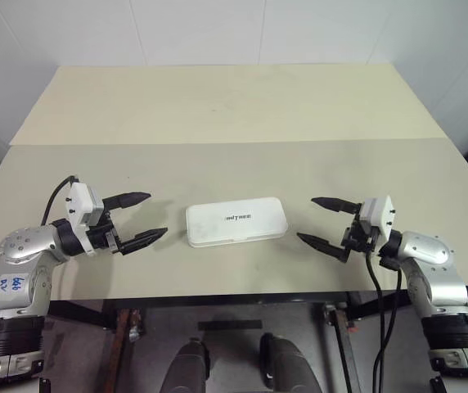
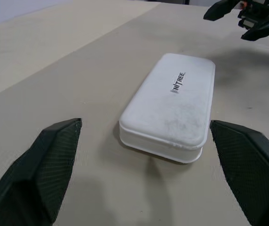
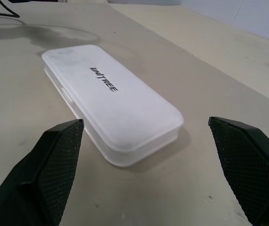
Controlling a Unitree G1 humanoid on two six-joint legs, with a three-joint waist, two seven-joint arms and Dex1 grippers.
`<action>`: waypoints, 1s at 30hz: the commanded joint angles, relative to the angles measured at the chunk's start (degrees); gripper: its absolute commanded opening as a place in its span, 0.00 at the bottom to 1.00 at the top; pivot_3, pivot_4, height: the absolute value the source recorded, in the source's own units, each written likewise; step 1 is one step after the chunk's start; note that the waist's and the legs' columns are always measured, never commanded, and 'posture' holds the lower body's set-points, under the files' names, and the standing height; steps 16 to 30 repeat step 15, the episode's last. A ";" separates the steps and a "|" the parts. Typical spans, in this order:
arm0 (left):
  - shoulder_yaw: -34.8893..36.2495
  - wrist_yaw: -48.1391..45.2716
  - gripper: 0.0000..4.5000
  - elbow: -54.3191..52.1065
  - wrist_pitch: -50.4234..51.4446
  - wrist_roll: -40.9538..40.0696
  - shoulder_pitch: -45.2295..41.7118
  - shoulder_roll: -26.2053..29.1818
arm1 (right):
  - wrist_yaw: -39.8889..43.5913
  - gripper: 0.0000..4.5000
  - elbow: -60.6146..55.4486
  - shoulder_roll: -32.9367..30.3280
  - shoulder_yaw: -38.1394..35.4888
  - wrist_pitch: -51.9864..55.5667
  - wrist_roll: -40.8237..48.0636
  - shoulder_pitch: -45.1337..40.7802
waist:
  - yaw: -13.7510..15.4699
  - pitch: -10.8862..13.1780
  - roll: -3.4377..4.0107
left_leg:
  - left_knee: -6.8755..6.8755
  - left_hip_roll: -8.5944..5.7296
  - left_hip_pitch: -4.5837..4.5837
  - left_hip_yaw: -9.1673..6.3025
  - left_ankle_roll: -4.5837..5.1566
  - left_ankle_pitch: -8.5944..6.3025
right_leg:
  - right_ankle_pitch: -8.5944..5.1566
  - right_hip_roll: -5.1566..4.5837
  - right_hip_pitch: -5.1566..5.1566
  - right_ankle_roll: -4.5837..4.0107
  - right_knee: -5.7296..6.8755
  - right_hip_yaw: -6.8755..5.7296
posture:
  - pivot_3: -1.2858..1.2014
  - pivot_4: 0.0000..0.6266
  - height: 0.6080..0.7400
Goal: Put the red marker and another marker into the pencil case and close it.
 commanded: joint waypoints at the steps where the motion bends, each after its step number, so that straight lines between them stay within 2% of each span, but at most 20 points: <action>1: 1.26 1.67 0.99 -2.91 -0.41 -1.25 0.26 -0.30 | 1.27 1.00 0.18 -1.57 -2.41 -1.51 1.32 -1.22 | -0.08 0.00 0.00 | -0.01 0.00 0.01 0.00 0.00 0.00 | 0.00 0.00 0.00 0.00 0.00 0.00 | 0.52 0.24 1.00; 9: 1.36 3.31 0.99 -3.36 -2.44 -1.27 1.14 -1.28 | 2.51 1.00 0.70 -5.37 -3.37 -0.19 1.16 -4.08 | -0.05 0.00 0.00 | 0.01 0.00 0.00 0.02 -0.01 0.00 | 0.00 -0.01 0.00 0.00 -0.01 0.01 | 0.52 0.24 1.00; 15: 0.48 5.69 0.99 -4.20 -1.97 -0.76 0.53 -2.04 | 2.11 1.00 4.38 -4.50 -1.76 -0.02 -0.53 -9.52 | -0.11 0.00 0.00 | 0.02 0.00 0.01 0.03 -0.01 -0.01 | -0.01 0.00 0.00 -0.02 0.00 0.01 | 0.52 0.24 1.00; 30: 0.48 5.69 0.99 -4.20 -1.97 -0.76 0.53 -2.04 | 2.11 1.00 4.38 -4.50 -1.76 -0.02 -0.53 -9.52 | -0.11 0.00 0.00 | 0.02 0.00 0.01 0.03 -0.01 -0.01 | -0.01 0.00 0.00 -0.02 0.00 0.01 | 0.52 0.24 1.00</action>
